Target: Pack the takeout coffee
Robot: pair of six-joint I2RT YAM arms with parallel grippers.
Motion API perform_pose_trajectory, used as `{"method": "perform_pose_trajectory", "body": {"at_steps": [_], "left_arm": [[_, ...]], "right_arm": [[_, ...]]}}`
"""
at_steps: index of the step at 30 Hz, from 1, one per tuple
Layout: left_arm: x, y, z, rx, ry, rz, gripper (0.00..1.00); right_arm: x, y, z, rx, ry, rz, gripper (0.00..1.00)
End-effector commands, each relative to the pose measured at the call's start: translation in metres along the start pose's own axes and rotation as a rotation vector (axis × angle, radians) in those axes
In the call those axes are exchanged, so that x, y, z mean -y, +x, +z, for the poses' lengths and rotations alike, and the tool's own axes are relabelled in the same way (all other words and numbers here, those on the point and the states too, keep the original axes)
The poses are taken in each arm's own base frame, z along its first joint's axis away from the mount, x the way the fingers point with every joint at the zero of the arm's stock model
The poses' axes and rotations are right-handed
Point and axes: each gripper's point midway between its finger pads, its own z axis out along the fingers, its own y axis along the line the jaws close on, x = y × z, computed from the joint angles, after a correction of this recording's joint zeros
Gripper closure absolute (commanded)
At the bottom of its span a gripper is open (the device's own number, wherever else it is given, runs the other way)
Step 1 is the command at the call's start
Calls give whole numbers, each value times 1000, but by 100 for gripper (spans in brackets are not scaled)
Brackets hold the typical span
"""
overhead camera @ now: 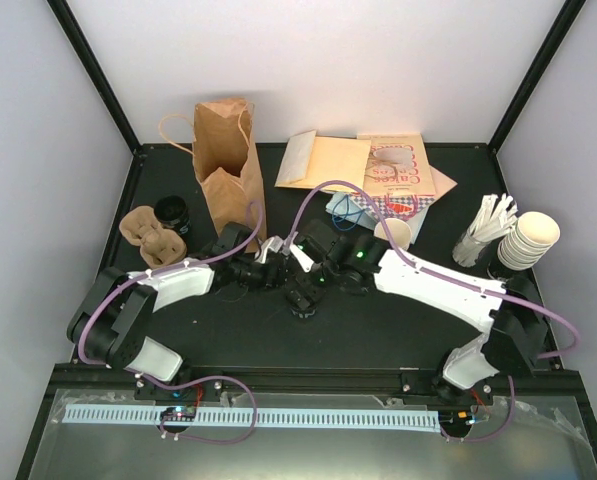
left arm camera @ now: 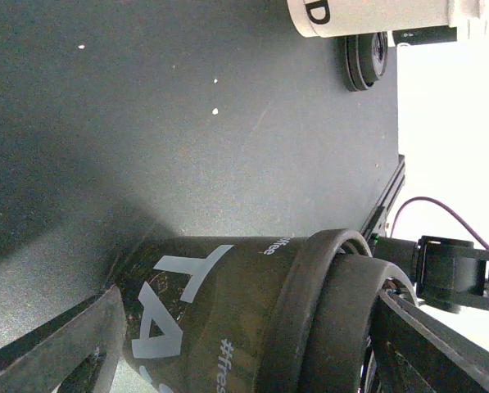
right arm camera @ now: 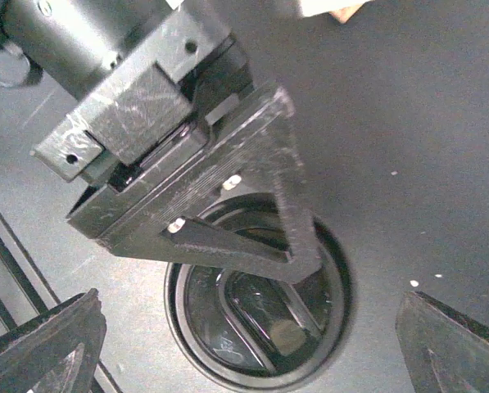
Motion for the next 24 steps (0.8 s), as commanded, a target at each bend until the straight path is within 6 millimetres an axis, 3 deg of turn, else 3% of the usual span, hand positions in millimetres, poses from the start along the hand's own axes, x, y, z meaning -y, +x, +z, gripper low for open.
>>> {"method": "perform_pose_trajectory", "body": {"at_steps": [1,8,12,15,19,24], "left_arm": [[-39,19,4,-41,-156,-77,17],[5,-2,-25,79,-109,57,12],[39,-14,-50,136,-123,183,3],[53,-15,-62,154,-193,270,2],[67,-3,-61,125,-304,364,2],[70,10,-50,80,-470,444,1]], "right_arm": [[16,-15,-19,102,97,30,1],[34,-10,-36,151,96,150,3],[44,2,-40,156,34,232,4],[50,12,-38,157,-25,297,6],[65,21,-41,182,-73,400,11],[93,25,-58,261,-11,493,15]]}}
